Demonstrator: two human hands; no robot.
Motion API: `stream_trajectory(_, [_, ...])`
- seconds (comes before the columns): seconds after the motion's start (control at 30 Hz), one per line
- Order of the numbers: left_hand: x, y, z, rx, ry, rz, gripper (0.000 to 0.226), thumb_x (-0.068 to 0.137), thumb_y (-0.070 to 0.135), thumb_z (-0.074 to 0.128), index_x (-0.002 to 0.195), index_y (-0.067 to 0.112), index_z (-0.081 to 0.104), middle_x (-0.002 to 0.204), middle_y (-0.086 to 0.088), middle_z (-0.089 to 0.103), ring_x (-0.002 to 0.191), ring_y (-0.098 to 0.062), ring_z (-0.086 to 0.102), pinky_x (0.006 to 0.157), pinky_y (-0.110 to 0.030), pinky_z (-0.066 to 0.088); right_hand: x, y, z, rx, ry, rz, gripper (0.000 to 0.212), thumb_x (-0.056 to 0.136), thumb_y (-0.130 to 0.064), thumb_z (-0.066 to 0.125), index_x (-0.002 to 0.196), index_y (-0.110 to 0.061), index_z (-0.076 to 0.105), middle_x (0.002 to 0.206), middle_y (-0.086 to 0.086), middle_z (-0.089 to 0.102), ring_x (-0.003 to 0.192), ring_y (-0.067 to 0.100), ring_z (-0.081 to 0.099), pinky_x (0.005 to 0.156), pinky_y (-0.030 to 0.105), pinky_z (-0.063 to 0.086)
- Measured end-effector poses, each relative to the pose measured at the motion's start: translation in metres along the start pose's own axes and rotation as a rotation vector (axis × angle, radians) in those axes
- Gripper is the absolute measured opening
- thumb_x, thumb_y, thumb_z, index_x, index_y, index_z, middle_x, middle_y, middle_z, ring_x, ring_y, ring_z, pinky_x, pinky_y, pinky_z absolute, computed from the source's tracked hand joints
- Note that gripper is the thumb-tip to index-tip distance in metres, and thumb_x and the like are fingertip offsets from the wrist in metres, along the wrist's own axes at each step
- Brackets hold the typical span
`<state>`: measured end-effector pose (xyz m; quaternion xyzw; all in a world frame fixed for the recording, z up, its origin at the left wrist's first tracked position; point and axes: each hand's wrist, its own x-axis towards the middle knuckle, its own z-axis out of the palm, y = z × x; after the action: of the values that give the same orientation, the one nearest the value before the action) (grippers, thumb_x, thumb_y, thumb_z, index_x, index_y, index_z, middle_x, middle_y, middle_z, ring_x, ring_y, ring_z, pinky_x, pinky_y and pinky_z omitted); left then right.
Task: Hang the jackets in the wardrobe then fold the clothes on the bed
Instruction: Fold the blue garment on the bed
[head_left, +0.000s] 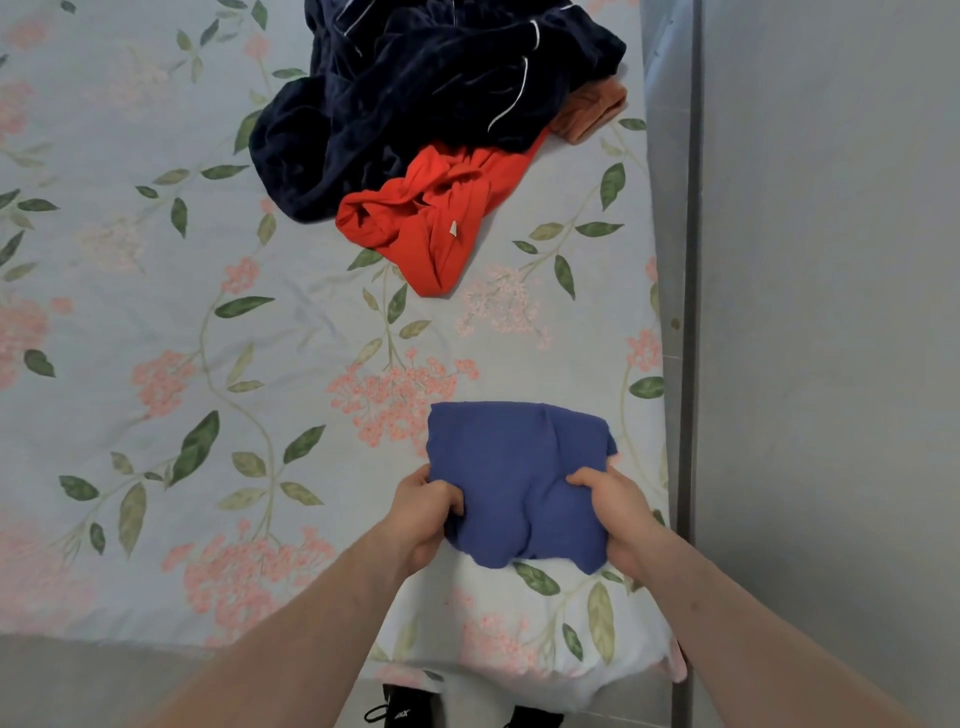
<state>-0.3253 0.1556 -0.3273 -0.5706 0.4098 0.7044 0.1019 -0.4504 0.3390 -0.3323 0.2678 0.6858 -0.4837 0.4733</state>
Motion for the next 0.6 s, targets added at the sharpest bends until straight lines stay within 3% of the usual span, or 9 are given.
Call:
stream_trajectory(0.07, [0.001, -0.001, -0.003, -0.035, 0.022, 0.000, 0.045, 0.046, -0.003, 0.045, 0.089, 0.000, 0.057, 0.072, -0.011, 0.054, 0.064, -0.028, 0.049, 0.053, -0.031, 0.038, -0.003, -0.002, 0.002, 0.071, -0.012, 0.073, 0.030, 0.089, -0.012, 0.062, 0.116, -0.021, 0.069, 0.107, 0.014, 0.076, 0.099, 0.036, 0.071, 0.093, 0.052, 0.057])
stream_trajectory(0.17, [0.002, -0.008, -0.008, -0.073, 0.105, -0.031, 0.017, 0.064, -0.005, 0.050, 0.078, 0.004, 0.054, 0.072, -0.009, 0.054, 0.064, -0.028, 0.047, 0.056, -0.033, 0.040, -0.003, 0.005, 0.001, 0.011, 0.005, 0.067, 0.034, 0.090, -0.017, 0.063, 0.122, -0.026, 0.065, 0.108, 0.010, 0.076, 0.100, 0.036, 0.071, 0.093, 0.056, 0.058])
stream_trajectory(0.27, [-0.001, -0.021, -0.015, -0.193, 0.230, -0.057, 0.004, 0.081, 0.010, 0.058, 0.079, 0.008, 0.061, 0.075, -0.007, 0.060, 0.071, -0.026, 0.053, 0.068, -0.040, 0.044, -0.006, 0.013, 0.005, 0.021, 0.189, -0.048, 0.032, 0.093, -0.021, 0.065, 0.124, -0.023, 0.057, 0.112, 0.003, 0.068, 0.100, 0.029, 0.067, 0.094, 0.052, 0.057])
stream_trajectory(0.37, [-0.010, -0.039, -0.019, -0.252, 0.230, -0.060, 0.031, 0.071, 0.034, 0.070, 0.087, 0.008, 0.067, 0.086, -0.008, 0.068, 0.078, -0.028, 0.059, 0.073, -0.044, 0.050, -0.018, 0.029, 0.011, 0.104, 0.469, -0.133, 0.035, 0.088, -0.024, 0.073, 0.120, -0.023, 0.059, 0.107, -0.006, 0.066, 0.096, 0.022, 0.065, 0.089, 0.043, 0.056])
stream_trajectory(0.43, [-0.015, -0.050, -0.018, -0.262, 0.234, -0.073, 0.053, 0.063, 0.042, 0.079, 0.102, 0.008, 0.071, 0.101, -0.006, 0.076, 0.088, -0.029, 0.070, 0.080, -0.046, 0.059, -0.028, 0.042, 0.018, 0.119, 0.563, -0.171, 0.033, 0.084, -0.024, 0.076, 0.113, -0.024, 0.060, 0.107, -0.007, 0.067, 0.093, 0.020, 0.066, 0.086, 0.040, 0.055])
stream_trajectory(0.6, [-0.018, -0.051, -0.002, -0.217, 0.174, -0.108, 0.062, 0.065, 0.021, 0.091, 0.120, 0.009, 0.063, 0.113, -0.006, 0.075, 0.101, -0.028, 0.073, 0.092, -0.048, 0.061, -0.031, 0.054, 0.032, 0.278, 0.385, -0.104, 0.032, 0.085, -0.012, 0.078, 0.110, -0.021, 0.059, 0.103, -0.003, 0.069, 0.091, 0.020, 0.068, 0.079, 0.036, 0.055])
